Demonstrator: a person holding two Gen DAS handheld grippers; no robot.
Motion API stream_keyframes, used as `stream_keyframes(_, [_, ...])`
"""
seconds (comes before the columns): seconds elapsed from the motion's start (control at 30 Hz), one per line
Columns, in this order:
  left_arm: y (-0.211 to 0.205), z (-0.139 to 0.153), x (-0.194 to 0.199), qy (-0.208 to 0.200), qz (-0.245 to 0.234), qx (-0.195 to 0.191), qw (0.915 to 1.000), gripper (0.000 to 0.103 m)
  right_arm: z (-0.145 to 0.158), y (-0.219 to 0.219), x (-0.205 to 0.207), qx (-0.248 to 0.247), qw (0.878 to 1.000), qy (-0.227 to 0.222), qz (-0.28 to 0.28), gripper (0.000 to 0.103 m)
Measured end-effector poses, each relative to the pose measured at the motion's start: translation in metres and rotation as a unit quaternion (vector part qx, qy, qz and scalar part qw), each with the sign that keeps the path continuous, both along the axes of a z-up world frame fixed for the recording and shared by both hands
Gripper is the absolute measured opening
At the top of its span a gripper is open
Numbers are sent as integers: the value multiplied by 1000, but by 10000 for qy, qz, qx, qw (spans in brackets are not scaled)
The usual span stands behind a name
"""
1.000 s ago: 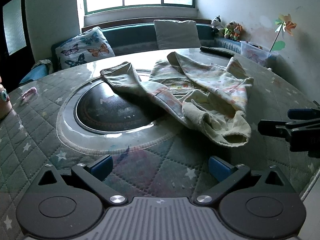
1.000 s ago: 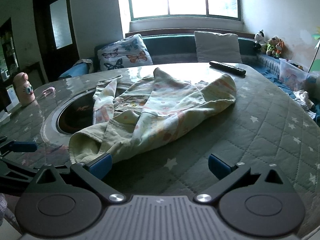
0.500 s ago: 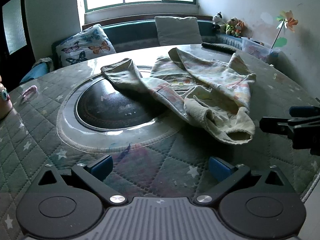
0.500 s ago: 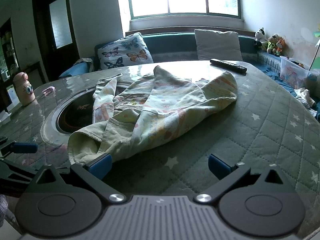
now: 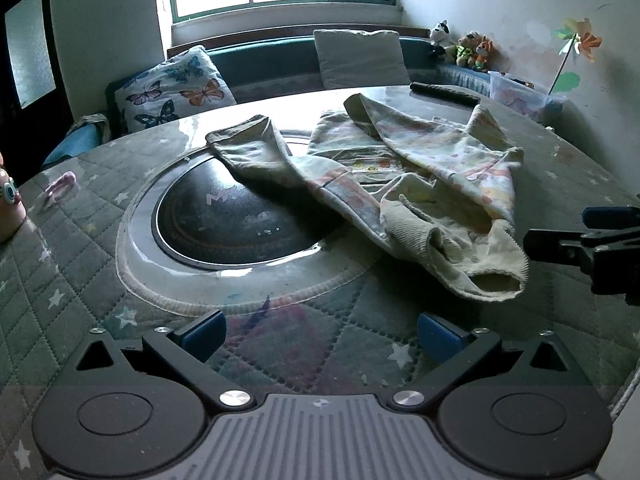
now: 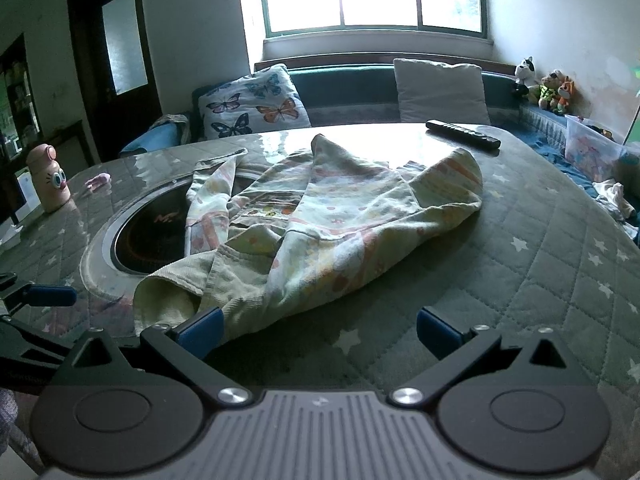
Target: Fold clothes
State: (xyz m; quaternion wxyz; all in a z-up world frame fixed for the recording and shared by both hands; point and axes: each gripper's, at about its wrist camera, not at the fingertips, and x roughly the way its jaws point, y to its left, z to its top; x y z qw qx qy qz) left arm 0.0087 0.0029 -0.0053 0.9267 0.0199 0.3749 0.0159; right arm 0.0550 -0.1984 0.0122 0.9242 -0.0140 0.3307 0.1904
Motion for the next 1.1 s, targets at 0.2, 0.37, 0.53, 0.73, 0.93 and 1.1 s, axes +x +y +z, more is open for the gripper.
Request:
stream_keyframes(0.2, [3,-1,5,30,15,14,10000,103,0,4,5,-25,10000,11,35,103])
stream_keyframes(0.37, [6,2,11,0,39,56,10000,103,2,8,11,-61,10000,-9,66,103])
stream_keyframes(0.53, [10,6,17,-34,81,115,9999,103,4,12,17,-84,9999,-53,129,103])
stream_keyframes(0.73, [13,10,27,-73,96,190,9997,103,6,20,28,-162,9995,-105,235,103])
stream_keyframes(0.93, [13,15,43,-135,90,259,9995,103,1,26,41,-209,9993,-52,301,103])
stream_keyframes(1.1, [10,19,64,-195,69,320,9993,103,-4,30,55,-229,9990,63,366,103])
